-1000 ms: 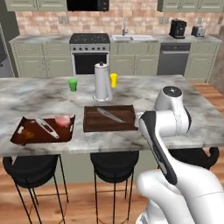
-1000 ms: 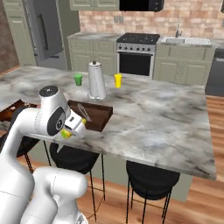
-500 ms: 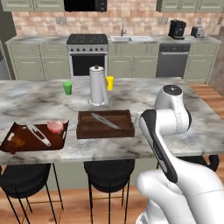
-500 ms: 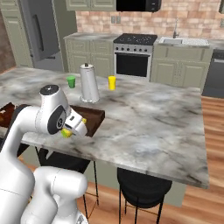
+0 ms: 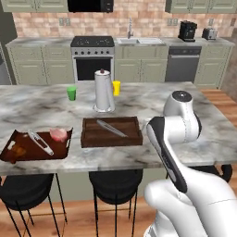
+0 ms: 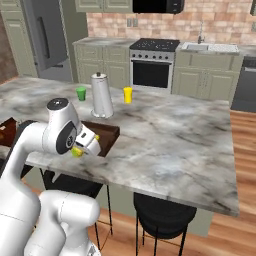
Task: Gather the corn and carrot from the fridge and place them on a tray on the dining counter. Then gather the chicken drumstick and steak from the fridge and place them on the other tray.
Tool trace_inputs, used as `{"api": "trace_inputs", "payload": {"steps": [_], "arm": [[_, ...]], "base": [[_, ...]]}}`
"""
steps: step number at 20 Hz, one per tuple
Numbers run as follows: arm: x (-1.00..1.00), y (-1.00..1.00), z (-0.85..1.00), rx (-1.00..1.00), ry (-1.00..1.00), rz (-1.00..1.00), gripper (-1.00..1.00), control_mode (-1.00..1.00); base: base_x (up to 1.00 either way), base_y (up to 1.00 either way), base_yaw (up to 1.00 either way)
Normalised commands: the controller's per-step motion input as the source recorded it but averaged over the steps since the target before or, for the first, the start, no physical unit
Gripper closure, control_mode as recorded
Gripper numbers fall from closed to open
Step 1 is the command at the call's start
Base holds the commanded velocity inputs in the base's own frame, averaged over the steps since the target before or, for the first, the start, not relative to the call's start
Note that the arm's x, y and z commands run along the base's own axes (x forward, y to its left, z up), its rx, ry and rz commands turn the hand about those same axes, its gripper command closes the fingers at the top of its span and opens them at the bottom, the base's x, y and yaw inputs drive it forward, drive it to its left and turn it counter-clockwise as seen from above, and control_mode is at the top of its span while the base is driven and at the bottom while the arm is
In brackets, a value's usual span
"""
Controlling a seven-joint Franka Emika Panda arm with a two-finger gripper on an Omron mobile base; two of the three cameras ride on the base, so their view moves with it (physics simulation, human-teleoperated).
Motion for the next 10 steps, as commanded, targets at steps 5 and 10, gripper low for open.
{"api": "trace_inputs", "payload": {"steps": [5,10], "arm": [[0.68,-0.09,0.08,0.02,0.05,0.21,1.00,-1.00],[1.00,0.00,0.25,-0.04,0.10,0.34,1.00,-1.00]], "base": [[0.00,0.00,0.00],[0.00,0.00,0.00]]}}
